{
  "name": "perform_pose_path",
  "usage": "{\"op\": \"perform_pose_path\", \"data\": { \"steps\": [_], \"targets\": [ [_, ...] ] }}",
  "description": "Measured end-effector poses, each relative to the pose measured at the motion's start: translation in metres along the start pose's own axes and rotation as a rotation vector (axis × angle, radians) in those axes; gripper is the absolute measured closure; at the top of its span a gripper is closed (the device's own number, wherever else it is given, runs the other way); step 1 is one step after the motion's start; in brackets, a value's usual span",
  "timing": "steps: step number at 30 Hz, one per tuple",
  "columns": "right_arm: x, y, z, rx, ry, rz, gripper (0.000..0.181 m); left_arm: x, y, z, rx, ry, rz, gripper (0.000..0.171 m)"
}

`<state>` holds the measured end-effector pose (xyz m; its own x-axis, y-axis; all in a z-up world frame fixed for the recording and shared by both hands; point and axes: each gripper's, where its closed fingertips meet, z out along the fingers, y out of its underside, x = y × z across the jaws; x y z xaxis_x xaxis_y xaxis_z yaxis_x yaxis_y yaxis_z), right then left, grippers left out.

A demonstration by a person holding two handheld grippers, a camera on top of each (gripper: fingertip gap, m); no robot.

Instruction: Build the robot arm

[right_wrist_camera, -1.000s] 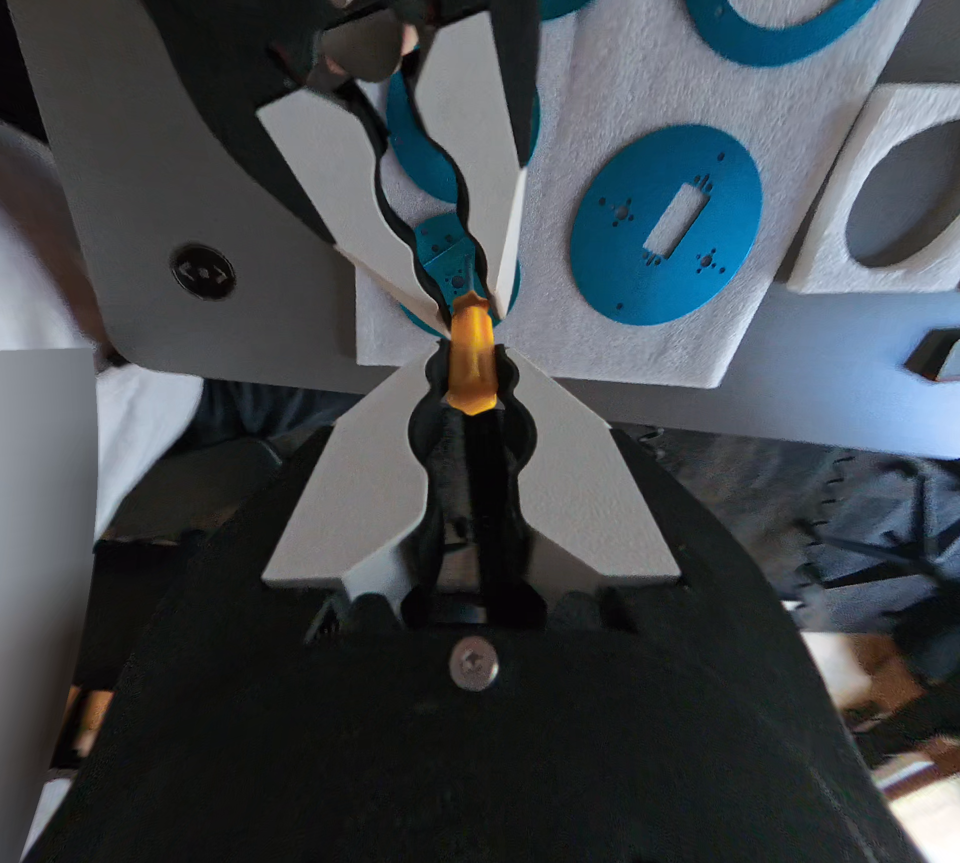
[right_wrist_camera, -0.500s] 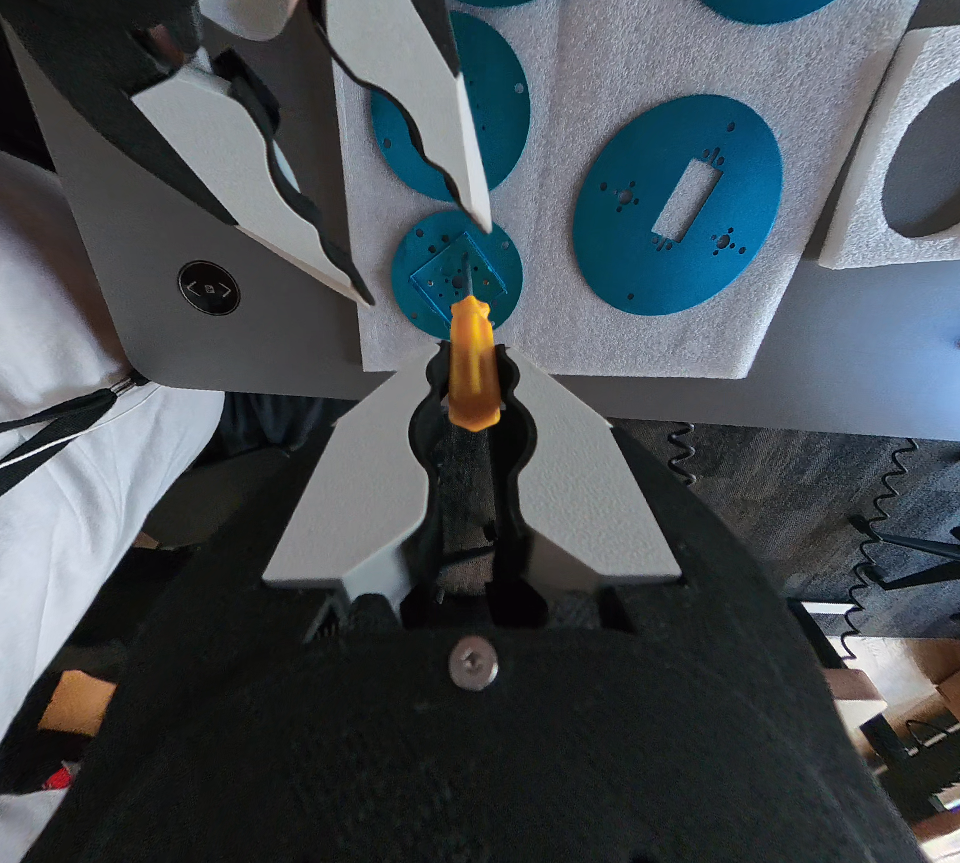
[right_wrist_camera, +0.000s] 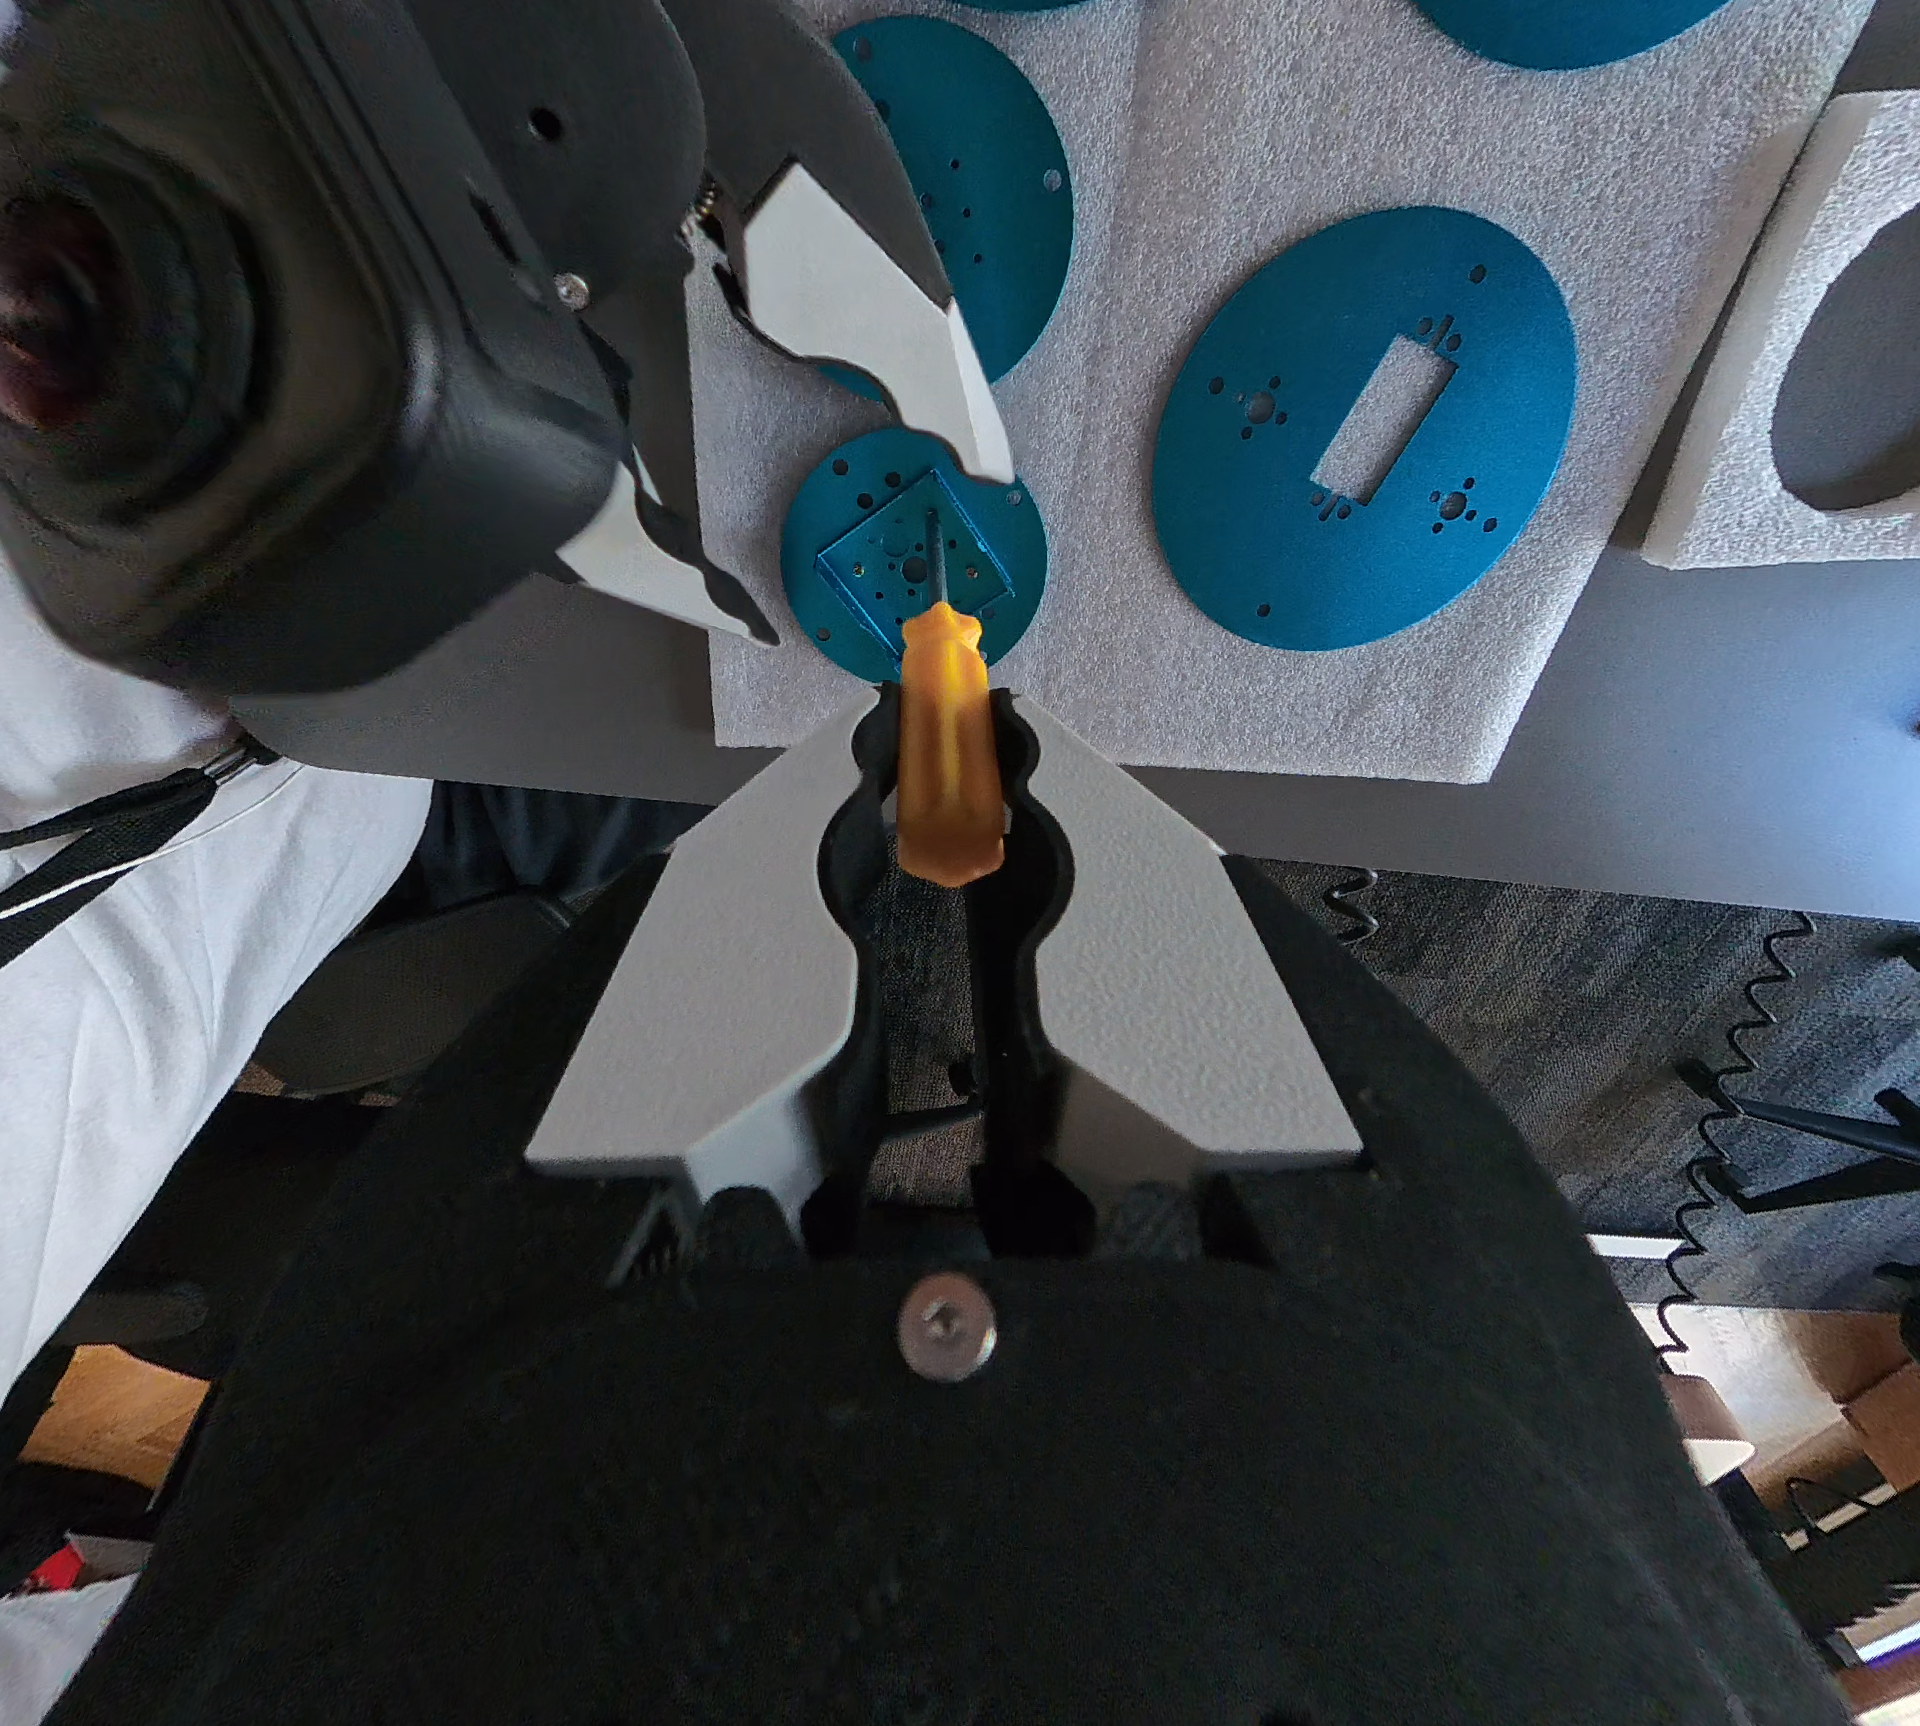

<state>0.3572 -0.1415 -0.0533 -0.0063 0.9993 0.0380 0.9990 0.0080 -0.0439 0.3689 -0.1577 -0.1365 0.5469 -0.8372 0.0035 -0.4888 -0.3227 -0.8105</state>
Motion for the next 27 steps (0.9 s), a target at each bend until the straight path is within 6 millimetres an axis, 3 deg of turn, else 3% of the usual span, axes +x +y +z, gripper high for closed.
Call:
{"op": "perform_pose_path", "data": {
  "steps": [6,13,21,27],
  "targets": [
    [0.000,-0.004,0.000,0.017,-0.003,-0.011,0.165,-0.012,-0.042,-0.028,0.275,0.044,-0.059,0.127],
    [0.001,-0.009,0.001,0.037,-0.009,-0.007,0.165,-0.017,-0.067,-0.036,0.371,0.049,-0.017,0.146],
    [0.004,-0.009,0.000,0.050,-0.001,-0.022,0.164,-0.015,-0.069,-0.035,0.380,0.056,-0.002,0.152],
    [0.007,-0.009,-0.002,0.062,0.035,-0.061,0.153,-0.013,-0.071,-0.035,0.384,0.066,0.008,0.153]
  ]
}}
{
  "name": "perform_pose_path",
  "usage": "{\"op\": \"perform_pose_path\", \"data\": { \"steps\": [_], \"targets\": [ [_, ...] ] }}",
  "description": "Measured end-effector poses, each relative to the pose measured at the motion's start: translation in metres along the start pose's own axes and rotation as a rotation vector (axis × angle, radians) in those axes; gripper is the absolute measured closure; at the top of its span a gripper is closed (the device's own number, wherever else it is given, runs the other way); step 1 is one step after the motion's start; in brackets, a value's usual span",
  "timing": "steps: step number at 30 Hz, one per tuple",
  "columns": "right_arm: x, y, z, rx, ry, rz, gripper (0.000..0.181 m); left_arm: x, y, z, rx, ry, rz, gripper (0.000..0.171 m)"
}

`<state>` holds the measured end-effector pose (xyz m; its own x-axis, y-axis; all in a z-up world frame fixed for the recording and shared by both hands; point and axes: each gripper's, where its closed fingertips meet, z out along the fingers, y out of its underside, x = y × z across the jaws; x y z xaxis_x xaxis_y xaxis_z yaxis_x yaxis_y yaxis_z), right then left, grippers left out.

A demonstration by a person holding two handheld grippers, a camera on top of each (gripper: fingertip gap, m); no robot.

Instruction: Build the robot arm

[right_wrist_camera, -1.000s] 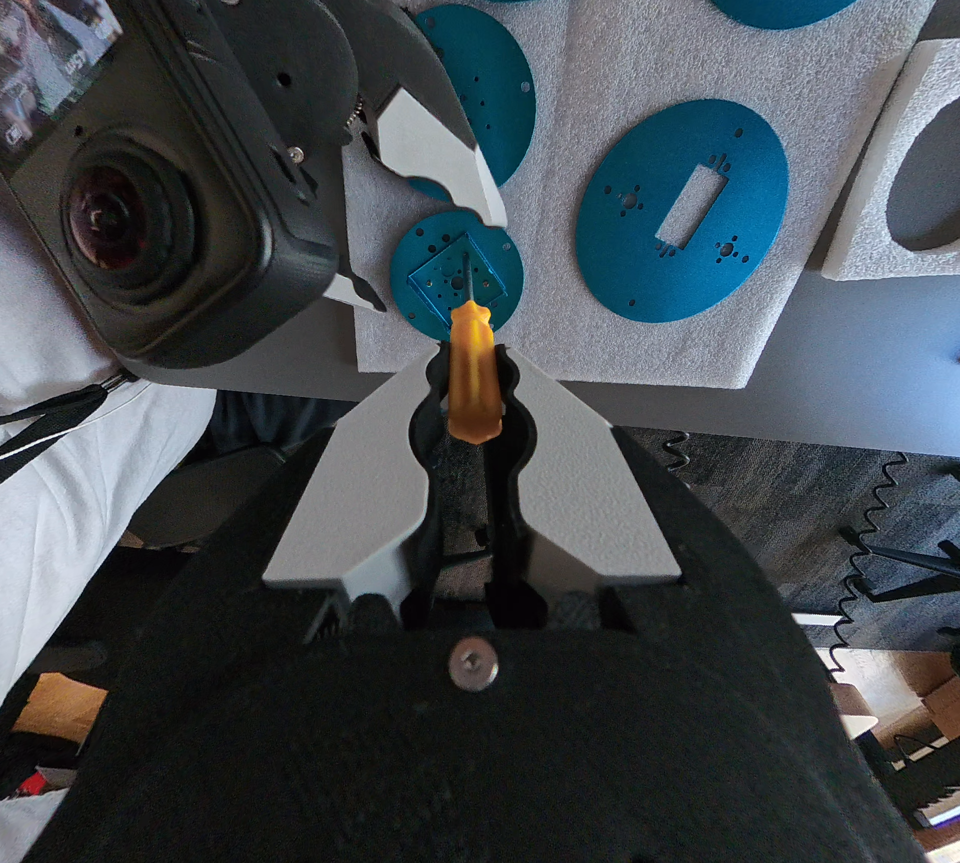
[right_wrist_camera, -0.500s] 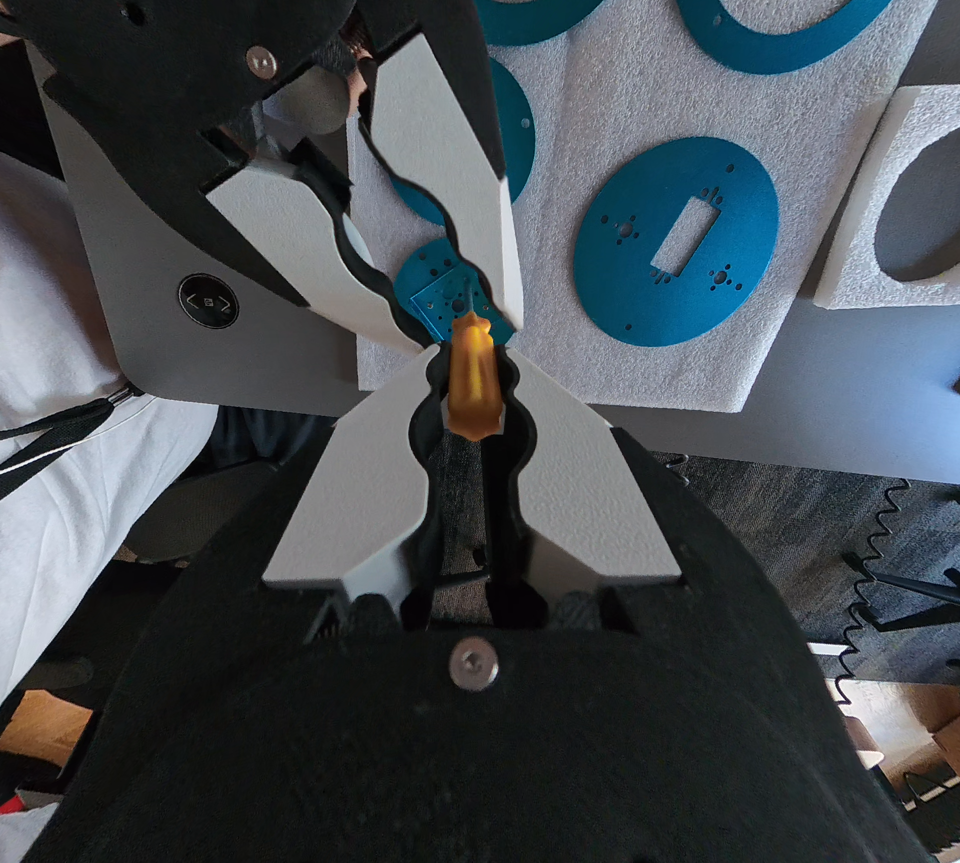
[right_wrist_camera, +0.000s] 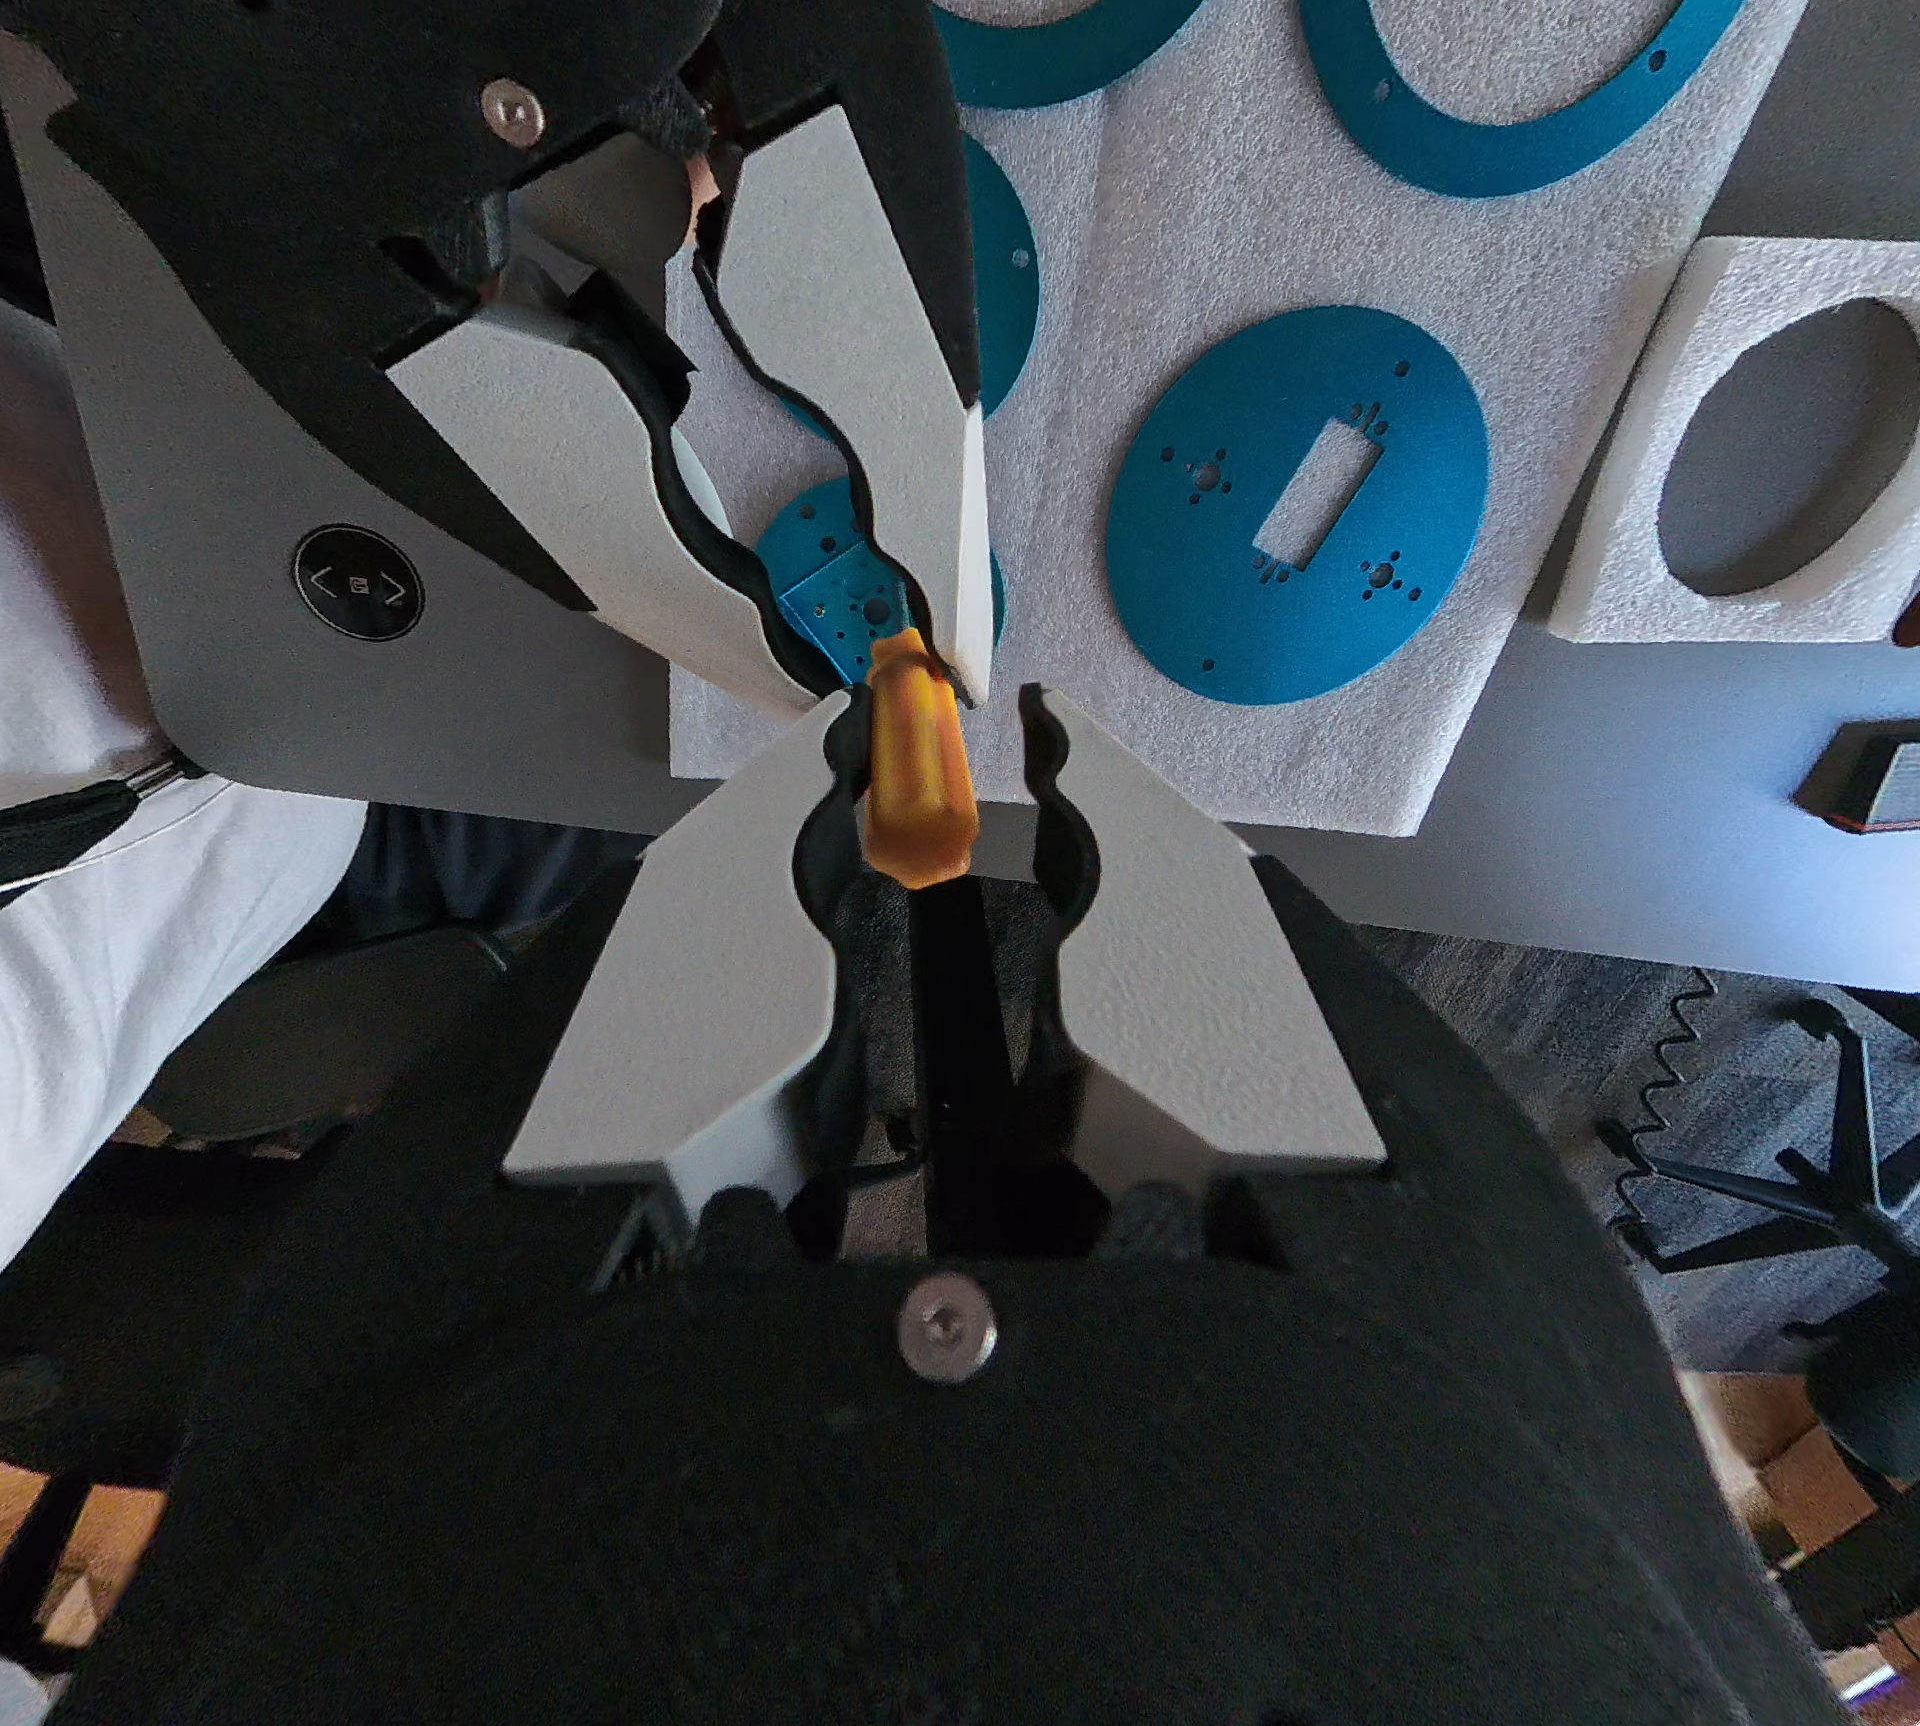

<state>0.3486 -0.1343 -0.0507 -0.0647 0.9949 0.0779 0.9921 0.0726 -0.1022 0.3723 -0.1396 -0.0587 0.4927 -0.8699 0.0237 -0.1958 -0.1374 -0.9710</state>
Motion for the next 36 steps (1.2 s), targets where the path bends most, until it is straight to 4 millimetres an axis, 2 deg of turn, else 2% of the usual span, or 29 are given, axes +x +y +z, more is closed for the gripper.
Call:
{"op": "perform_pose_path", "data": {
  "steps": [10,17,19,22,27,30,31,32,34,35,36],
  "targets": [
    [0.001,0.002,-0.002,-0.003,0.012,-0.049,0.149,0.002,0.001,0.002,0.003,0.011,0.034,0.156],
    [0.003,-0.001,-0.017,0.064,-0.011,-0.042,0.139,-0.003,0.002,-0.002,0.018,0.004,0.011,0.156],
    [0.002,-0.005,-0.021,0.144,-0.017,-0.058,0.136,-0.003,0.002,-0.003,0.020,0.003,0.013,0.156],
    [0.001,-0.018,-0.031,0.400,-0.030,-0.080,0.134,-0.002,0.002,-0.003,0.025,0.000,0.014,0.155],
    [0.002,-0.018,-0.030,0.770,-0.120,0.056,0.132,-0.002,0.002,-0.005,0.028,-0.001,0.012,0.155],
    [-0.002,-0.014,-0.018,0.854,-0.179,0.116,0.133,-0.002,0.003,-0.006,0.028,-0.001,0.008,0.155],
    [-0.003,-0.014,-0.013,0.865,-0.191,0.126,0.143,-0.002,0.003,-0.006,0.027,-0.002,0.007,0.155],
    [-0.008,-0.014,-0.011,0.881,-0.220,0.113,0.163,-0.003,0.003,-0.006,0.023,-0.008,0.008,0.155],
    [-0.010,-0.015,-0.011,0.927,-0.219,0.105,0.163,-0.003,0.004,-0.006,0.016,-0.006,0.008,0.154],
    [-0.010,-0.014,-0.012,0.938,-0.215,0.099,0.163,-0.003,0.006,-0.006,0.005,-0.004,0.004,0.148],
    [-0.009,-0.012,-0.012,0.944,-0.207,0.102,0.164,-0.005,0.009,-0.007,-0.015,-0.020,-0.004,0.129]
  ]
}}
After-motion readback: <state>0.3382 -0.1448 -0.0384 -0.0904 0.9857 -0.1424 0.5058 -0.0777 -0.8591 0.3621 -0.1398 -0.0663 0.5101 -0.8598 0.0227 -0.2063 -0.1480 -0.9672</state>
